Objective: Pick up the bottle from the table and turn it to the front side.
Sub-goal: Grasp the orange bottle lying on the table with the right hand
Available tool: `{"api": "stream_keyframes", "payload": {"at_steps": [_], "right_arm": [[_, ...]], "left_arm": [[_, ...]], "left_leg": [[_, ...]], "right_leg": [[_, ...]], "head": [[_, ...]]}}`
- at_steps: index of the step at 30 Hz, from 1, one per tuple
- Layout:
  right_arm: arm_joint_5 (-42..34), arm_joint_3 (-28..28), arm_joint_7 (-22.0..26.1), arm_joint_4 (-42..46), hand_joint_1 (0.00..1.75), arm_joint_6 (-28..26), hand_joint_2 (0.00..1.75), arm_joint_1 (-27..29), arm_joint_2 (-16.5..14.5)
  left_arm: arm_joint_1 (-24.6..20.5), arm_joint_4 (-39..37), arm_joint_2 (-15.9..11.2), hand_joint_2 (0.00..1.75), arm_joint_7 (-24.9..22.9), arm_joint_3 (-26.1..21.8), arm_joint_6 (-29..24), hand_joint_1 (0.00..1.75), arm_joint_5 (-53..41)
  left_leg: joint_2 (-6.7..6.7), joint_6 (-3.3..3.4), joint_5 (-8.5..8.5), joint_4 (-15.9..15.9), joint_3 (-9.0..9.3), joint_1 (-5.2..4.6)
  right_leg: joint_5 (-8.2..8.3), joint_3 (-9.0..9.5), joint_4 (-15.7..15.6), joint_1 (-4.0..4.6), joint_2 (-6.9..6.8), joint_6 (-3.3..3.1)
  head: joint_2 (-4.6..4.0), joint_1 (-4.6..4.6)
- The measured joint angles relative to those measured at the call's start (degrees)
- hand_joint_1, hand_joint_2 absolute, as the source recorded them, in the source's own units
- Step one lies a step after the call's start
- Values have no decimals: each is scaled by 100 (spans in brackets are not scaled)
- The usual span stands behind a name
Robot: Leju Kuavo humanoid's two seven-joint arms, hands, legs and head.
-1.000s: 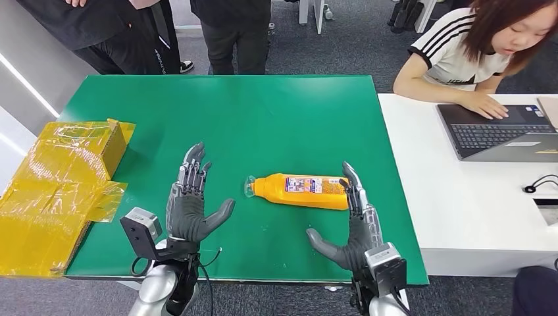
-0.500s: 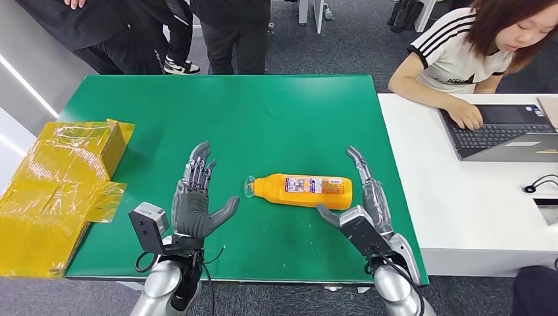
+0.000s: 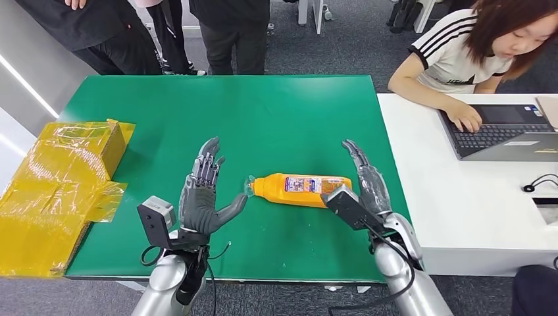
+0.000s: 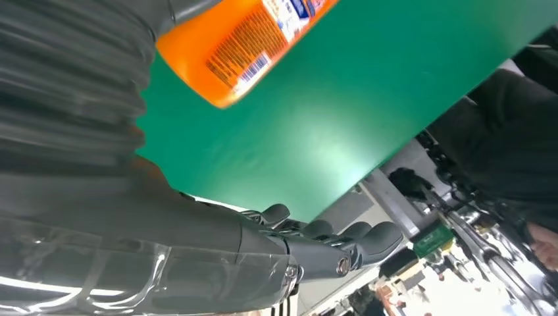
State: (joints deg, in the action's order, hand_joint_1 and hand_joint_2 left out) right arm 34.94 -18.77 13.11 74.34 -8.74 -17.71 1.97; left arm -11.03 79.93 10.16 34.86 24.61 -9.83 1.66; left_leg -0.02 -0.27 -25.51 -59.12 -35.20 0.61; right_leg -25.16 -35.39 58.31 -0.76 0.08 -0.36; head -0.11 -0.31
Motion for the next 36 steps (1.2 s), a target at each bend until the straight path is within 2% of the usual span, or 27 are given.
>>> {"api": "stream_keyframes", "payload": {"at_steps": [4, 8, 15, 20, 28, 36], "right_arm": [[-43, -129, -205, -849, 0, 644, 175, -677, 0], [21, -400, -169, -1887, 0, 1269, 175, -1404, -4], [133, -764, 14, -3404, 0, 1237, 175, -2462, -106], [95, -938, 157, -3936, 0, 1517, 175, -2766, -138], [72, -1098, 199, -4264, 0, 1749, 175, -2884, -156], [76, -1455, -72, -4642, 0, 2757, 175, -3090, -183]], "left_arm": [[-116, -47, 48, 175, -88, 2, 45, 0, -36], [-197, -71, 89, 175, -179, 2, 152, 0, -109], [-234, -123, 139, 175, -241, 2, 257, 0, -244], [-256, -150, 144, 175, -251, 3, 322, 0, -274], [-287, -162, 144, 175, -268, 8, 357, 0, -278], [-426, -262, 178, 175, -477, 44, 608, 0, -126]], "left_leg": [[-1, -3, 6, -1, 0, 0], [-4, -4, 7, -2, 0, 1], [-6, -3, 7, -2, -1, 1], [-6, -3, 7, -2, -1, 1], [-6, -3, 7, -2, -1, 1], [-5, -4, 7, -2, 0, 1]], "right_leg": [[5, 0, 3, 0, 0, -3], [7, 0, 5, 1, -1, -6], [5, -2, 6, 1, -2, -5], [4, -2, 5, 1, -2, -4], [5, -2, 5, 1, -2, -4], [5, -2, 5, 1, -2, -5]], "head": [[0, -1], [0, 0], [0, -2], [0, -1], [0, -2], [0, -1]]}}
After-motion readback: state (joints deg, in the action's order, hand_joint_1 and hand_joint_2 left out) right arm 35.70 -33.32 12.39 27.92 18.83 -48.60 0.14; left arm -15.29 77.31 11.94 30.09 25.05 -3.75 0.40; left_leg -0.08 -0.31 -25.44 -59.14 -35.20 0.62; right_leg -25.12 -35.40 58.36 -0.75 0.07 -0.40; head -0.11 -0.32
